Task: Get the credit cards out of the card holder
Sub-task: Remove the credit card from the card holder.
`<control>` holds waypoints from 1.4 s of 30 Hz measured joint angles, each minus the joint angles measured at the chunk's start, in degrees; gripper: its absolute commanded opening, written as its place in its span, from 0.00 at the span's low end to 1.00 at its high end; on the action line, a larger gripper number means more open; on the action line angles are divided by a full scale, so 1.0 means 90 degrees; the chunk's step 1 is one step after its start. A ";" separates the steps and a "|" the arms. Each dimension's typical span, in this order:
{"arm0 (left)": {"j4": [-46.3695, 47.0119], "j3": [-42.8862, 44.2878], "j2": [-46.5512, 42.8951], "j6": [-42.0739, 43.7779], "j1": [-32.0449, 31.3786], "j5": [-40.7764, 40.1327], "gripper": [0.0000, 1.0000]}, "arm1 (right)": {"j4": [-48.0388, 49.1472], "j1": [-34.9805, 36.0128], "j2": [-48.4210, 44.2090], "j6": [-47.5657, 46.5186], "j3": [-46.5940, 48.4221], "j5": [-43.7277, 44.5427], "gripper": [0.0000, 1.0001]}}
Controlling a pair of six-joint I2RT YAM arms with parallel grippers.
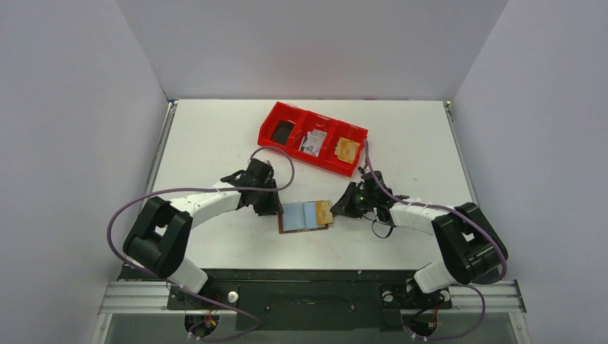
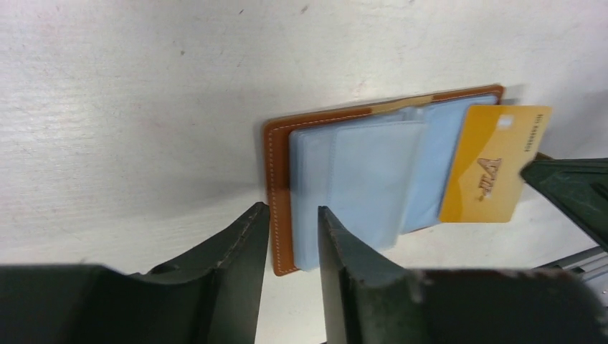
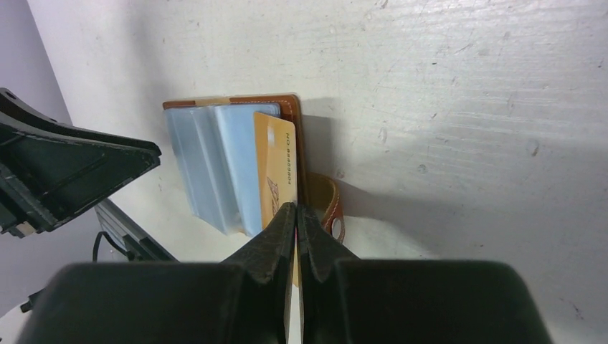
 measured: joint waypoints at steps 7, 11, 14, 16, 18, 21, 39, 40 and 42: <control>-0.0182 0.0556 -0.0505 0.0141 0.0000 0.0296 0.45 | -0.0087 0.0000 -0.0168 0.0262 0.0185 -0.0185 0.00; 0.0058 0.0646 -0.0583 0.0124 0.0000 0.0758 0.47 | -0.0087 0.0000 -0.0316 0.0440 0.0299 -0.0306 0.00; 0.0233 0.0644 -0.0580 0.0058 0.0007 0.1115 0.50 | -0.0080 0.0000 -0.0437 0.0563 0.0401 -0.0376 0.00; 0.0512 0.0614 -0.0580 -0.0056 0.0017 0.1409 0.51 | -0.0080 0.0000 -0.0529 0.0656 0.0454 -0.0440 0.00; 0.0835 0.0532 -0.0580 -0.0202 0.0046 0.1695 0.51 | -0.0066 0.0000 -0.0622 0.0765 0.0488 -0.0483 0.00; 0.1462 0.0287 -0.0578 -0.0488 0.0129 0.2115 0.51 | 0.0017 0.0000 -0.0724 0.0945 0.0503 -0.0576 0.00; 0.3128 -0.0272 -0.0573 -0.1469 0.0340 0.3167 0.51 | 0.1173 0.0000 -0.0925 0.2288 0.0573 -0.1178 0.00; 0.3215 -0.0289 -0.0573 -0.1530 0.0345 0.3201 0.50 | 0.1209 0.0000 -0.0925 0.2310 0.0576 -0.1188 0.00; 0.3432 -0.0350 -0.0573 -0.1656 0.0352 0.3283 0.46 | 0.1224 0.0002 -0.0925 0.2344 0.0576 -0.1207 0.00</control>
